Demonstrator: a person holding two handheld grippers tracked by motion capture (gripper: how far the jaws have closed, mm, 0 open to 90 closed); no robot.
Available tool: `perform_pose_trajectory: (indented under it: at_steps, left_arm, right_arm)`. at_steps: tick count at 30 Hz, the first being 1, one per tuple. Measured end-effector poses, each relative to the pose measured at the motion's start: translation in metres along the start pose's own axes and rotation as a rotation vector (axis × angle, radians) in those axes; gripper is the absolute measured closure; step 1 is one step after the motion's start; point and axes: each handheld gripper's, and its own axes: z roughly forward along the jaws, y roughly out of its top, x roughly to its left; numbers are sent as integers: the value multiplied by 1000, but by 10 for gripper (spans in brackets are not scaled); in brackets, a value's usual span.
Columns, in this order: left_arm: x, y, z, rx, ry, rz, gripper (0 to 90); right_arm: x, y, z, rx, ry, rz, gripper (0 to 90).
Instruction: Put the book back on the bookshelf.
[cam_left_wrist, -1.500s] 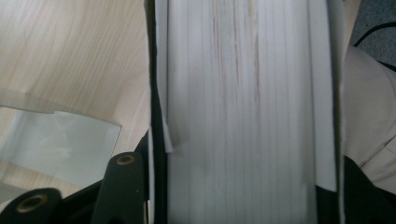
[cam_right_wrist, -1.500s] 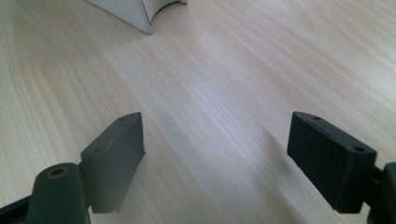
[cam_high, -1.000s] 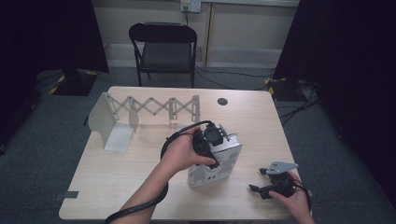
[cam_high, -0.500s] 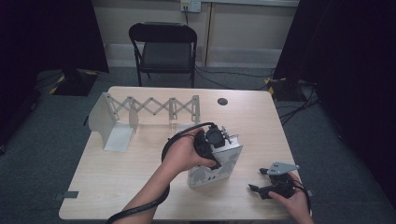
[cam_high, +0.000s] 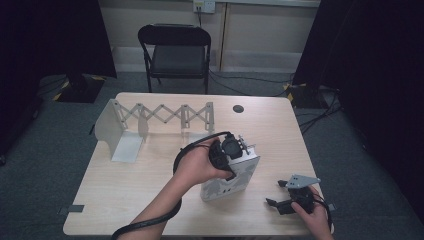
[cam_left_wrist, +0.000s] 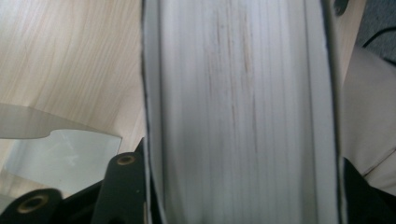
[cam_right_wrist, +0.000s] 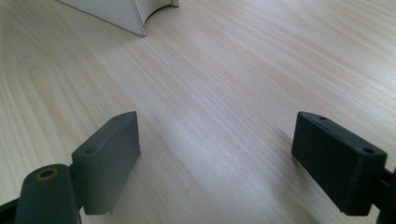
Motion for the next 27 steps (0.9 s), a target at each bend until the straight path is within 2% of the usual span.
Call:
perform_pose_trajectory:
  at_steps: [3,7,9,12,13,15,17,19,25,27]
  left_arm:
    - [1,0,-1,6,5,-6,506]
    - [-1,-1,-2,9,-2,-41,510]
    - [0,-1,-3,15,-4,-37,511]
    - [3,-2,-9,29,-24,-88,514]
    - [4,-3,-11,25,-24,-82,514]
    - [4,-5,-15,16,-23,-110,514]
    - [6,-5,-17,22,-21,-102,515]
    - [7,-6,-26,0,-10,-128,515]
    - [10,-6,-36,17,-12,-149,515]
    - [13,-8,-39,18,-6,-170,515]
  right_arm:
    - [0,0,0,0,1,0,149]
    - [0,0,0,1,2,1,148]
    - [0,0,0,3,2,1,148]
    - [0,0,0,3,2,0,148]
    - [0,0,0,2,1,1,148]
    - [0,0,0,4,0,0,148]
    - [0,0,0,3,2,1,148]
    - [0,0,0,3,1,0,149]
    - [0,0,0,4,1,1,149]
    - [0,0,0,4,1,1,148]
